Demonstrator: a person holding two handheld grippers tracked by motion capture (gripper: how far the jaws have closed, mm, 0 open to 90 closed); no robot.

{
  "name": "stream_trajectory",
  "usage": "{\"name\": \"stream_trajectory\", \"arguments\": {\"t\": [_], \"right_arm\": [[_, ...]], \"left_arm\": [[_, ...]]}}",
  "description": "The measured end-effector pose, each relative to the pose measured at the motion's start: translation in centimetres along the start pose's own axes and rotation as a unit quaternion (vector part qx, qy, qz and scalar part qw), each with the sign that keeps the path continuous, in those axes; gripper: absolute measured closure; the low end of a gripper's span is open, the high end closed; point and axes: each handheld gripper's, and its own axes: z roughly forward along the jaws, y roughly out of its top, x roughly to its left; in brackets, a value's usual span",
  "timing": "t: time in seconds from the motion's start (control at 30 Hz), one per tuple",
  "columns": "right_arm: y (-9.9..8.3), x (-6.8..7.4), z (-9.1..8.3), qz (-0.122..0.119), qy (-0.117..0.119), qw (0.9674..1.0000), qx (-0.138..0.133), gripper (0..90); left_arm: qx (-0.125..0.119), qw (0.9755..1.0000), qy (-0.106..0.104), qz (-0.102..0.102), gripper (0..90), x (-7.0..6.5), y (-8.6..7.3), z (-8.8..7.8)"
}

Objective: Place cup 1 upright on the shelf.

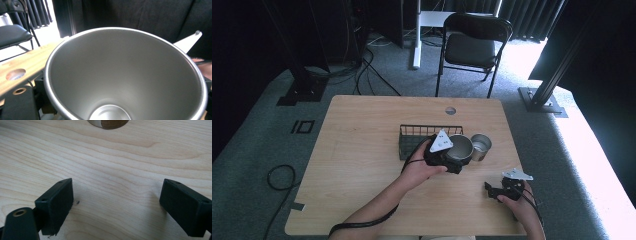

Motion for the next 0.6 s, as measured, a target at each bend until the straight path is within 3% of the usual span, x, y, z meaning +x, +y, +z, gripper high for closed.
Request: {"name": "stream_trajectory", "arguments": {"t": [0.17,0.4,0.53,0.6], "right_arm": [[0.0,0.0,0.0,0.0,0.0,1.0,0.0,11.5],[0.0,0.0,0.0,0.0,0.0,1.0,0.0,11.5],[0.0,0.0,0.0,0.0,0.0,1.0,0.0,11.5],[0.0,0.0,0.0,0.0,0.0,1.0,0.0,11.5]], "left_arm": [[-0.021,0.9998,0.002,-0.003,13.7,0.2,1.4,-0.4],[-0.035,0.999,0.026,-0.009,13.7,1.1,3.0,-0.9],[-0.039,0.9982,0.046,-0.008,13.7,1.8,3.4,-1.3],[-0.045,0.9967,0.066,-0.013,13.7,2.7,3.7,-1.9]]}}
